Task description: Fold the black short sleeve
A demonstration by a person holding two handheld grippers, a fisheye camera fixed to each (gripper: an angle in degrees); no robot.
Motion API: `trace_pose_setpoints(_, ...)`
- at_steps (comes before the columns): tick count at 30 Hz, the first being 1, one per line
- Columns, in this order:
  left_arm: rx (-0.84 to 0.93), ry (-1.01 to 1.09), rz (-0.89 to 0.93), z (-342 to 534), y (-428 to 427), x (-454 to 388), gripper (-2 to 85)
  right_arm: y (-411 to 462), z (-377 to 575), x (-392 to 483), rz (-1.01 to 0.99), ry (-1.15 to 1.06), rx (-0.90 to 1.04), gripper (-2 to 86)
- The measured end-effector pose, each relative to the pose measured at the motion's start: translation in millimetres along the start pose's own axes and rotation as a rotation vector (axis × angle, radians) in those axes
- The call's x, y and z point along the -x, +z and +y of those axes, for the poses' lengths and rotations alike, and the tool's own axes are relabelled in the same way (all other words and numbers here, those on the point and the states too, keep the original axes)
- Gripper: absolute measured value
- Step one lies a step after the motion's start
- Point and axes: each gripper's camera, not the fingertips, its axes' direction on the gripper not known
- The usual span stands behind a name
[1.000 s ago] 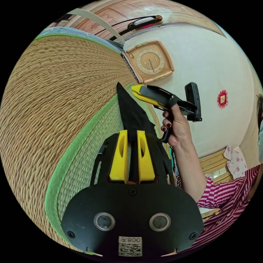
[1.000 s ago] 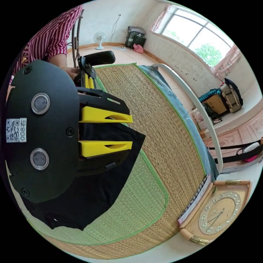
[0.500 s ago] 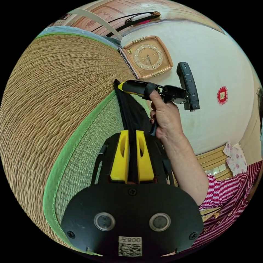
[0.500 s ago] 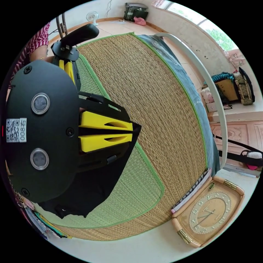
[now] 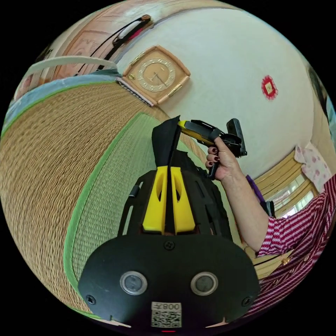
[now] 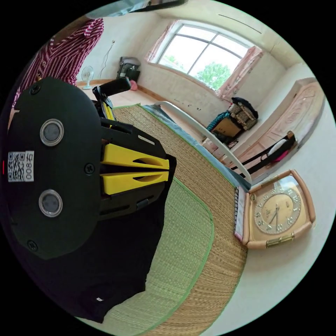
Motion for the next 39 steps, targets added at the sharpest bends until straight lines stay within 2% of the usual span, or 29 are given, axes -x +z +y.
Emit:
trace_pose_setpoints(8, 0.166, 0.188, -0.064, -11.0, 18.6, -43.5, 1.5, -40.1, 100.3, -125.0, -0.092, 0.227, -0.041, 0.7)
trace_pose_setpoints(22, 0.277, 0.191, -0.082, -36.2, 11.0, -61.4, 3.1, -28.7, 171.3, -233.8, -0.126, 0.357, 0.017, 1.4)
trace_pose_setpoints(29, 0.250, 0.171, -0.010, -53.2, -15.8, -67.8, 5.3, -35.3, 181.8, -236.8, -0.137, 0.302, -0.019, 0.4)
trace_pose_setpoints(39, 0.341, 0.140, -0.140, -86.6, -19.7, -63.3, 4.4, 83.5, 122.4, -223.7, -0.046, 0.167, 0.179, 0.1)
